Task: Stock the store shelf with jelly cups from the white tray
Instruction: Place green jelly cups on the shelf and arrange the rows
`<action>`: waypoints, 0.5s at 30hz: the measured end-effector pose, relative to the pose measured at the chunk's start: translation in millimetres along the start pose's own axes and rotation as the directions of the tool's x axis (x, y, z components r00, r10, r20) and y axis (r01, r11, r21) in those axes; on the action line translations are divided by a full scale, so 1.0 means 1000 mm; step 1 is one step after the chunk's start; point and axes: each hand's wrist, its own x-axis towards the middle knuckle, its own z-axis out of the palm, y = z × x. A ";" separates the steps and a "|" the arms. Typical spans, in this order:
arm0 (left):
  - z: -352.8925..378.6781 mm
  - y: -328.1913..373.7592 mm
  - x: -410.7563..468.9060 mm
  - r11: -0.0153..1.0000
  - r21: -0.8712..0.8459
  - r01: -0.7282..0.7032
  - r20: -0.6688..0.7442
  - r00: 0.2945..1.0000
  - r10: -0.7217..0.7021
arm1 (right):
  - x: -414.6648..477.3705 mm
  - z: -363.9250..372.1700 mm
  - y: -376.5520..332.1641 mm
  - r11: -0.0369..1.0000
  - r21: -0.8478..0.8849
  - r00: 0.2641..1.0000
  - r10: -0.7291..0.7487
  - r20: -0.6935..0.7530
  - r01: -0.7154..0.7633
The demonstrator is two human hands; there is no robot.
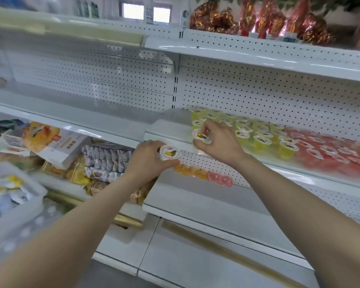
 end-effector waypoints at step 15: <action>0.021 -0.029 0.129 0.998 -0.018 0.063 -0.068 0.996 -0.064 | 0.171 0.058 0.045 0.977 -0.032 0.966 0.213 0.146 -0.210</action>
